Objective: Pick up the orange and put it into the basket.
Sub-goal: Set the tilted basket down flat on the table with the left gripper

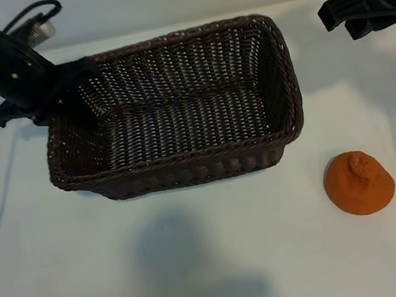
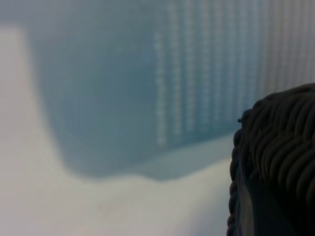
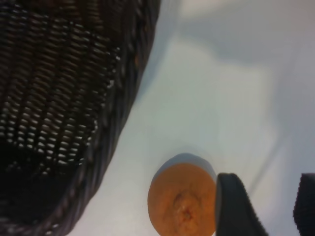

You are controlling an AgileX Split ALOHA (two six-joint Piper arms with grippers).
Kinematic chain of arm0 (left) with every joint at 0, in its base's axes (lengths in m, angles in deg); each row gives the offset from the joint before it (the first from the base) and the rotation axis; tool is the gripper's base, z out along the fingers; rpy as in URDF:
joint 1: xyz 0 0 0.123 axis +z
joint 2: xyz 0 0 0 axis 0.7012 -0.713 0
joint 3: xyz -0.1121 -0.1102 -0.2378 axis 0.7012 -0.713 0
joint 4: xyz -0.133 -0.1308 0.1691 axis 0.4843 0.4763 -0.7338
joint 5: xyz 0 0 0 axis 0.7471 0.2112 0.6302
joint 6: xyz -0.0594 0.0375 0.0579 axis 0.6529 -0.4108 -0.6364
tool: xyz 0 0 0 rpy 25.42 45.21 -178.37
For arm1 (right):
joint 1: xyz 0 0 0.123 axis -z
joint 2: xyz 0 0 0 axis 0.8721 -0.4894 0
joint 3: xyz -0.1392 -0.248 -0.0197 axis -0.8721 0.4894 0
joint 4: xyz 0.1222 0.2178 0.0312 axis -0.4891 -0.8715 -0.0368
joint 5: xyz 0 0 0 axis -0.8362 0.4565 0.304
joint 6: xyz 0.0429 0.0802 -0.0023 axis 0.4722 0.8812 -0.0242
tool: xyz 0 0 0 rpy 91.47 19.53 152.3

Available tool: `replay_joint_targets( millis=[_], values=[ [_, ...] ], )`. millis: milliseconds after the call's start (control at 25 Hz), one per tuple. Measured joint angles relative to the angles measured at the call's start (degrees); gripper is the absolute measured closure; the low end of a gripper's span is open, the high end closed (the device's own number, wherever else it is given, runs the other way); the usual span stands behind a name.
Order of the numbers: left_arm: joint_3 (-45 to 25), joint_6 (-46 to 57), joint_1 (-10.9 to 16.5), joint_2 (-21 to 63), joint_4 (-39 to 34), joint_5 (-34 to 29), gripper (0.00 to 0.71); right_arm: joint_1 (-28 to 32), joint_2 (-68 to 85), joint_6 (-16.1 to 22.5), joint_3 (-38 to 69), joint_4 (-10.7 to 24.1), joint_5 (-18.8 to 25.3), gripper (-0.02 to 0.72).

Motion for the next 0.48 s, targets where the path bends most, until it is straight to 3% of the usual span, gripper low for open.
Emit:
replay_joint_targets(
  millis=[240,480],
  values=[
    [0.0,-1.1,-3.0,-2.0,-0.1,4.0,0.553,0.0,0.0,0.0,0.0,-0.1,-0.1,0.375],
    [0.0,0.1,-3.8,-3.1,-1.1,6.5,0.553,0.0,0.0,0.0,0.0,-0.1,-0.1,0.375]
  ],
)
